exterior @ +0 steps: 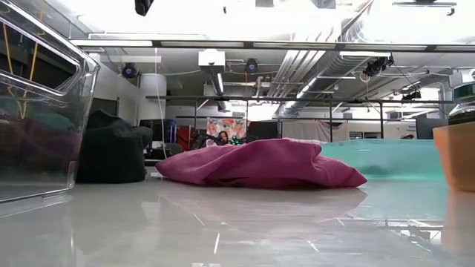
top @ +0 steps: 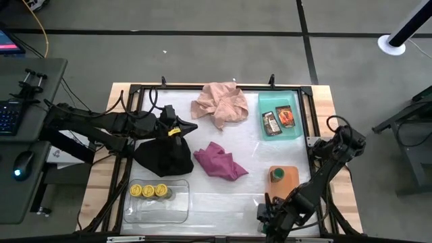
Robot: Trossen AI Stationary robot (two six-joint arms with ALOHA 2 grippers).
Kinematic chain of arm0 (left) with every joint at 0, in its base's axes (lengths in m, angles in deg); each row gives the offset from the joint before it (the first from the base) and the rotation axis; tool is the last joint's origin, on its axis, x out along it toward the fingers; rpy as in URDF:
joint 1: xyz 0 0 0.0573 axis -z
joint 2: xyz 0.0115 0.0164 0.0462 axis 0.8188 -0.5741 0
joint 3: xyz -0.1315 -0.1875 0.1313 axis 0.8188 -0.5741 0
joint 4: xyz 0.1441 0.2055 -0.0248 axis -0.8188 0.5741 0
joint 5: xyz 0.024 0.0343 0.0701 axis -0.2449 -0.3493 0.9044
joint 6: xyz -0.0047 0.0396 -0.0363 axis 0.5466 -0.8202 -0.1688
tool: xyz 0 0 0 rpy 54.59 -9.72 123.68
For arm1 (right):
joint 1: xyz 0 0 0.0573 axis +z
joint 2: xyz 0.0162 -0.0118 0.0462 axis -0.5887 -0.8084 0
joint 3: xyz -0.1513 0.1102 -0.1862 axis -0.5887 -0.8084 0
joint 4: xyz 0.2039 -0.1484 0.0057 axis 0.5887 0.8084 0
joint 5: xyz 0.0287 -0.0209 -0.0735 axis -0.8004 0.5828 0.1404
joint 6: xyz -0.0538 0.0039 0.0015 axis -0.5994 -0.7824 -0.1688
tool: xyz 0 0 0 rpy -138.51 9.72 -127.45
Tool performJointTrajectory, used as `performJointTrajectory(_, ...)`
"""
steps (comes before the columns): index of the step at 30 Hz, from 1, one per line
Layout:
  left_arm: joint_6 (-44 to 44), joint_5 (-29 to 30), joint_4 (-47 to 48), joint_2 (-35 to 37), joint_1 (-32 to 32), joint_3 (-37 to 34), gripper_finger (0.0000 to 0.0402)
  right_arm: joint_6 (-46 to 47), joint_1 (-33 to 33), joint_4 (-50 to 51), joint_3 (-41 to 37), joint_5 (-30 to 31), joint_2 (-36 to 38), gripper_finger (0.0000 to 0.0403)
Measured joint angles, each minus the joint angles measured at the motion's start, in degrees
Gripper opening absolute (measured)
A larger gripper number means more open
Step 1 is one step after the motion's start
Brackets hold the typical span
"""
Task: Sort spices by type
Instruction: Put the green seasoning bottle into the orange bin
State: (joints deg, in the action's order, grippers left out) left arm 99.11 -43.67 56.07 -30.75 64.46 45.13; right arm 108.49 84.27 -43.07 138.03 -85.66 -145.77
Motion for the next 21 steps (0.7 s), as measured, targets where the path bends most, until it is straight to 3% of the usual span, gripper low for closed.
performJointTrajectory(14,-0.2,0.0,0.5,0.0,0.0,0.0,0.0,2.7,-0.2,1.7,0.0,-0.1,-5.0,0.0342)
performJointTrajectory(17,-0.2,0.1,0.6,0.0,0.0,0.0,0.0,3.8,-0.2,2.1,0.0,-0.1,-5.1,0.0305)
performJointTrajectory(21,-0.2,0.2,0.7,0.0,0.0,0.0,0.0,3.5,-0.2,2.9,1.3,0.4,-5.1,0.021)
